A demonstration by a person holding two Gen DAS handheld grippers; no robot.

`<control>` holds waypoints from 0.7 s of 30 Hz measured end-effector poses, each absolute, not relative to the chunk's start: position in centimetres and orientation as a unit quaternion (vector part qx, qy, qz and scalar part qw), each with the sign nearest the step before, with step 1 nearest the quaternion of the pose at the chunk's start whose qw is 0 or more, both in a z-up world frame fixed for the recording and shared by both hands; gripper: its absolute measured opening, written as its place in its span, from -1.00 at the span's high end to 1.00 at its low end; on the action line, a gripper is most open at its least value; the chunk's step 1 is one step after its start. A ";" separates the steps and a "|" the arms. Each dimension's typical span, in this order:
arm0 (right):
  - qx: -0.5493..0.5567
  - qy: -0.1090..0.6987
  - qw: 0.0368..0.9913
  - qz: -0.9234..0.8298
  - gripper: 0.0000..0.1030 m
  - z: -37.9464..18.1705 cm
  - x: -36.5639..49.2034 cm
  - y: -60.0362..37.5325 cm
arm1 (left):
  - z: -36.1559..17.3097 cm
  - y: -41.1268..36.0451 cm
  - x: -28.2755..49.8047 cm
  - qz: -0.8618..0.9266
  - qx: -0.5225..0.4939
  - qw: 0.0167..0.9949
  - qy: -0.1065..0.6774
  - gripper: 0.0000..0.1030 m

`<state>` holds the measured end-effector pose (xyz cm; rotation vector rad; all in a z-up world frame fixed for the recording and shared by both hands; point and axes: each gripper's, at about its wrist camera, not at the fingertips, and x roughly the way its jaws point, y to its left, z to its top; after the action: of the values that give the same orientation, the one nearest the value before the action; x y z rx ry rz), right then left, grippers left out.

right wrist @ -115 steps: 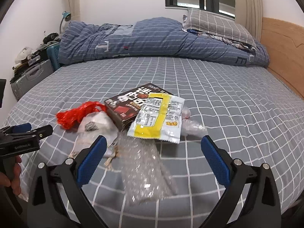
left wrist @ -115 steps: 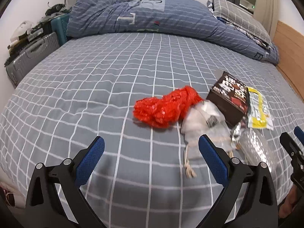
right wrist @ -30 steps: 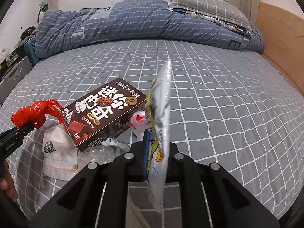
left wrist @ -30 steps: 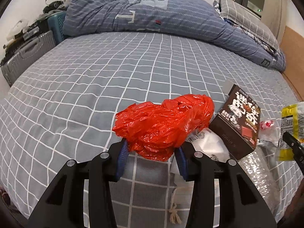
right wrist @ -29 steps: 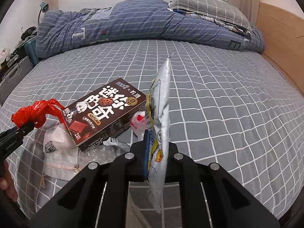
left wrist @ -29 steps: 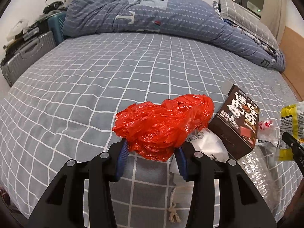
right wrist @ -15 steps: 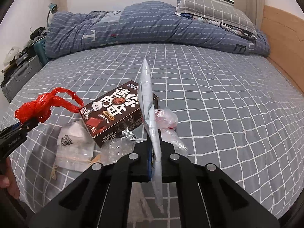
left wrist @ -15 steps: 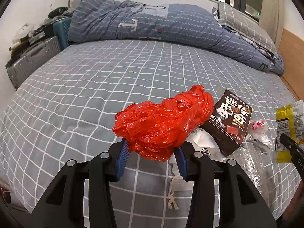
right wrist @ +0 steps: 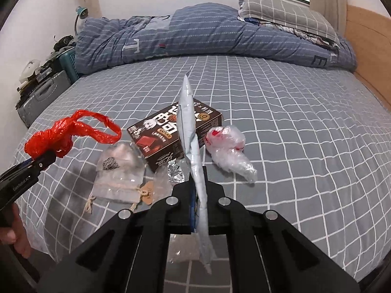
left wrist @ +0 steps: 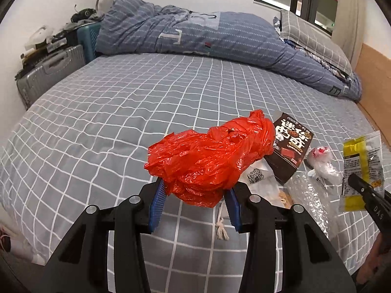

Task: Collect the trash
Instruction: 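Lift the red plastic bag with the left tool while the right tool lifts the snack packet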

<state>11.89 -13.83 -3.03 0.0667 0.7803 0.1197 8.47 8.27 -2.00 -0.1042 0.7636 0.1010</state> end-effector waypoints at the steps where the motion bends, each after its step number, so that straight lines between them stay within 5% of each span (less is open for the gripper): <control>1: 0.032 0.379 0.923 0.058 0.95 -2.9 11.6 -13.7 | -1.9 8.2 8.2 0.048 -0.051 0.926 0.371 0.18; 21: -0.006 0.369 0.927 0.073 0.94 -1.9 7.8 -11.0 | -1.1 8.9 2.6 0.050 -0.053 0.927 0.368 0.20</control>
<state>7.76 -11.02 -1.91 -0.0114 0.7558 0.1488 2.57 8.93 -1.13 -0.1094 0.7543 0.1018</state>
